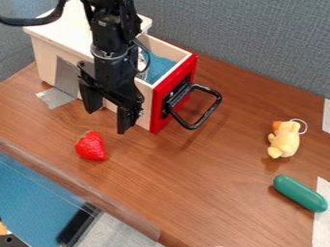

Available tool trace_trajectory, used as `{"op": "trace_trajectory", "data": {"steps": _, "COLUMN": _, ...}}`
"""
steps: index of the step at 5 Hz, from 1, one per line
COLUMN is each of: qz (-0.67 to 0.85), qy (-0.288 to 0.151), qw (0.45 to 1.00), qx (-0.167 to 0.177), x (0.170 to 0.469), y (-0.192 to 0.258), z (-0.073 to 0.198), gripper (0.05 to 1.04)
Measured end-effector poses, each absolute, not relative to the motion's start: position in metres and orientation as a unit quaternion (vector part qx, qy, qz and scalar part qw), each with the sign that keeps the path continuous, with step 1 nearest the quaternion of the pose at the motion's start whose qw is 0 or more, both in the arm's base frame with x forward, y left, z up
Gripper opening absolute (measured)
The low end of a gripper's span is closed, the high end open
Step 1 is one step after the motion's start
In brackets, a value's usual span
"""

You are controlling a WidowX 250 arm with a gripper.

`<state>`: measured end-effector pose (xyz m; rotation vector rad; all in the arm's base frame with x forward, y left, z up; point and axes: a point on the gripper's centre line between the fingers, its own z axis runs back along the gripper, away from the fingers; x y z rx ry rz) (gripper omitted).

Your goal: Removed the bag inside the drawer

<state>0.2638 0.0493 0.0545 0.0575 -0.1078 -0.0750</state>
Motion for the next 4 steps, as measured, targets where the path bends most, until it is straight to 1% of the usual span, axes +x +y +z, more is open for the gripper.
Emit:
{"op": "trace_trajectory", "data": {"steps": 1, "qz": -0.035, "qy": -0.039, "qw": 0.998, "qx": 0.024, "x": 0.261, "y": 0.048, "z": 0.048, "gripper": 0.999}}
{"op": "trace_trajectory", "data": {"steps": 2, "qz": -0.044, "qy": -0.066, "qw": 0.997, "qx": 0.023, "x": 0.283, "y": 0.043, "z": 0.067, "gripper": 0.999}}
{"op": "trace_trajectory", "data": {"steps": 3, "qz": -0.049, "qy": -0.084, "qw": 0.995, "qx": 0.015, "x": 0.308, "y": 0.043, "z": 0.082, "gripper": 0.999}}
{"op": "trace_trajectory", "data": {"steps": 4, "qz": -0.052, "qy": -0.098, "qw": 0.994, "qx": 0.015, "x": 0.328, "y": 0.043, "z": 0.091, "gripper": 0.999}}
